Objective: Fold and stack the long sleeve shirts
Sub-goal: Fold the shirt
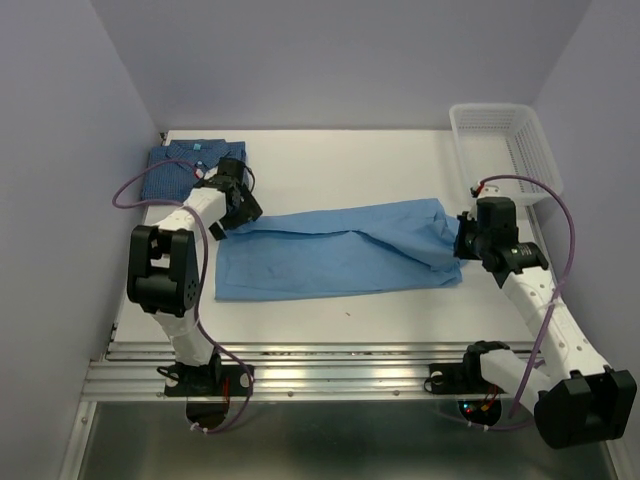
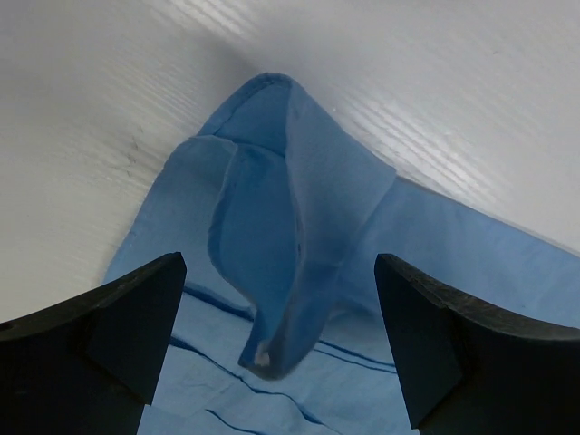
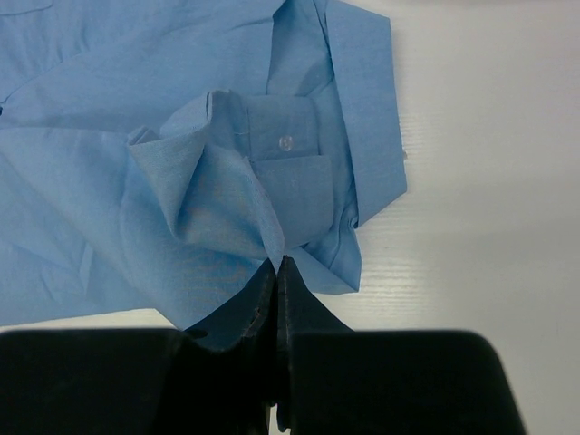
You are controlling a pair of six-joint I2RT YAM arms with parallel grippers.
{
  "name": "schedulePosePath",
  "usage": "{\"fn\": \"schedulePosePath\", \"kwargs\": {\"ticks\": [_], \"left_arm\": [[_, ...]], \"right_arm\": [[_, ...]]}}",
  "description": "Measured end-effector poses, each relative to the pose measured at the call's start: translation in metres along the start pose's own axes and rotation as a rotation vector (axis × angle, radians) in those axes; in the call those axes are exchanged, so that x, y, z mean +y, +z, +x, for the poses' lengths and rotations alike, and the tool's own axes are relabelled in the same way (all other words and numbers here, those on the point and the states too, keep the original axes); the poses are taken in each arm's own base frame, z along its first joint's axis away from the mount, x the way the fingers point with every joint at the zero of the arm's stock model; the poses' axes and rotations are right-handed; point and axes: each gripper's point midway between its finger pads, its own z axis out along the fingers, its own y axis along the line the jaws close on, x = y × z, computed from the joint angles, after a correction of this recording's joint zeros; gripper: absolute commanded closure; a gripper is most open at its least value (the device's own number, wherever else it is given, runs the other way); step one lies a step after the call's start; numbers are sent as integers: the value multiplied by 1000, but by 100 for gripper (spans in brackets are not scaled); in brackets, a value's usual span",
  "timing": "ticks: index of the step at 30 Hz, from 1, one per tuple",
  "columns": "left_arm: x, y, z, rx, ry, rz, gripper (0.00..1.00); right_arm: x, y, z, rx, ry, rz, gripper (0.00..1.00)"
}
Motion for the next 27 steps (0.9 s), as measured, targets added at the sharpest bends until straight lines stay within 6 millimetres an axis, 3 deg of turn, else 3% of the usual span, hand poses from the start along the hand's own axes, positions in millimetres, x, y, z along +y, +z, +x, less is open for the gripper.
{"fn": "schedulePosePath", "kwargs": {"ticks": [3, 6, 13, 18, 24, 27], "left_arm": [[9, 18, 12, 44, 13, -54, 11], [16, 32, 25, 90, 29, -92, 29], [37, 22, 37, 104, 34, -123, 29], [72, 21, 51, 139, 8, -192, 30], [83, 20, 49, 137, -8, -205, 31], [83, 20, 49, 138, -2, -202, 32]], "right_arm": [[-1, -1, -1, -7, 1, 3, 95], [-2, -4, -3, -22, 3, 7, 94], [-6, -6, -6, -37, 11, 33, 94], [-9, -6, -6, -41, 18, 52, 94], [-13, -6, -7, -45, 22, 72, 93], [-14, -6, -7, -46, 23, 78, 81]]}}
